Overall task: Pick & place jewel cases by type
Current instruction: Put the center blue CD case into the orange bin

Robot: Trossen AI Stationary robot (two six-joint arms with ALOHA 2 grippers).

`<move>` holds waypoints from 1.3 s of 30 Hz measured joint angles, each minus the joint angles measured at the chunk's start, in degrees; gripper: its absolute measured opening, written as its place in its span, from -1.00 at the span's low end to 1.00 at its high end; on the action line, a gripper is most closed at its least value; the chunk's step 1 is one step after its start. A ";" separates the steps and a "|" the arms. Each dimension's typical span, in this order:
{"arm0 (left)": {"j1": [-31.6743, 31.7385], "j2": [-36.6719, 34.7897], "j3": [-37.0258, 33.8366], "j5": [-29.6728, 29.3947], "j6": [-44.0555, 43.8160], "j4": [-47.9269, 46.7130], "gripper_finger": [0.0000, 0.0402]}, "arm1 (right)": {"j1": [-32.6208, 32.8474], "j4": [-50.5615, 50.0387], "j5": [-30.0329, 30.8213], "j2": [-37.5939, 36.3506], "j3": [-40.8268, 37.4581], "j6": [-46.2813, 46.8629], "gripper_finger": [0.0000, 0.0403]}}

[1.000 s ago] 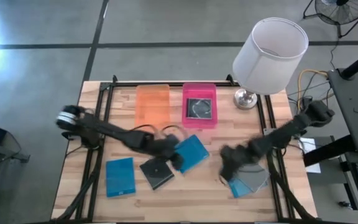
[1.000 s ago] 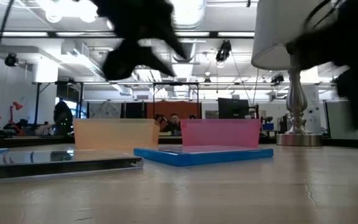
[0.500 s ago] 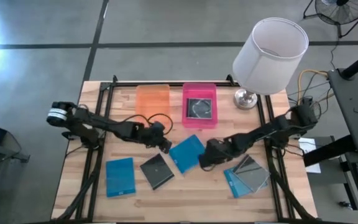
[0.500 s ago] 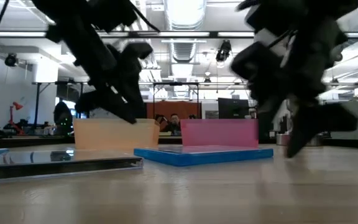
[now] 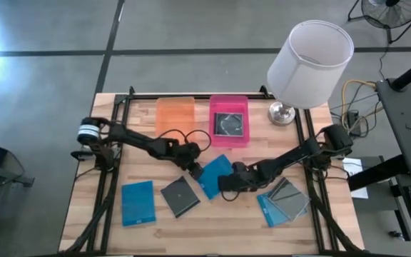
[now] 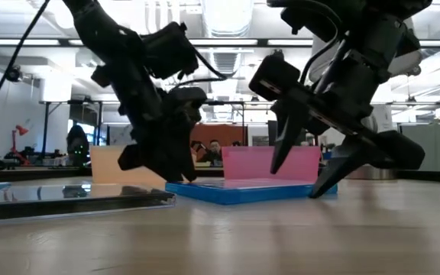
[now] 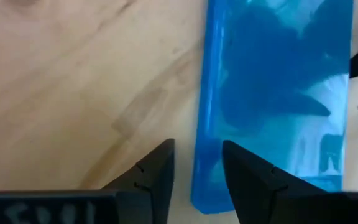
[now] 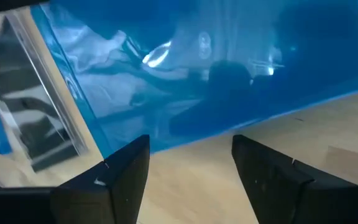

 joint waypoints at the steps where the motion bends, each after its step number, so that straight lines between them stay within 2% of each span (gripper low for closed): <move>1: -0.05 0.81 -0.10 1.40 -0.15 0.70 -0.40 | -0.08 0.41 0.28 0.23 -0.18 0.64 0.15; 7: -1.41 1.30 -0.14 6.78 -1.46 3.46 -0.40 | 0.29 1.18 6.62 0.63 -0.52 1.42 0.14; 12: -2.88 0.10 -0.19 11.41 -1.60 4.50 -0.40 | 0.85 2.46 21.35 -1.59 -1.08 -5.23 0.14; 14: -3.51 -0.06 -0.25 13.07 -1.58 5.48 -0.40 | 0.19 6.12 23.68 -2.15 -1.33 -9.90 0.15; 15: -3.84 -0.06 -0.29 13.39 -1.60 6.05 -0.40 | -0.04 8.12 23.47 -2.48 -1.23 -11.24 0.15; 21: -4.43 -0.17 -0.44 12.37 -2.08 7.79 -0.40 | -1.03 17.44 13.18 -0.72 -1.14 -16.20 0.15; 25: -4.64 -0.17 -0.44 11.63 -1.45 7.98 -0.40 | -1.09 18.92 12.10 -0.81 -1.02 -14.43 0.10; 28: -5.16 -0.38 -0.44 10.70 -1.38 8.24 -0.40 | -1.58 18.13 11.68 -1.06 -1.56 -15.32 -0.08; 32: -7.09 -3.39 -0.66 4.69 -2.37 5.29 -0.40 | -1.79 15.69 12.72 -2.77 -2.06 -15.78 -0.55; 35: -9.47 -10.16 -0.73 -1.27 -4.73 0.43 -0.40 | -1.23 13.51 11.92 -5.54 -2.58 -16.16 -0.87; 39: -15.95 -22.97 -0.66 -14.35 -10.33 -7.91 -0.40 | -1.28 10.04 11.31 -11.34 -3.36 -20.75 -0.92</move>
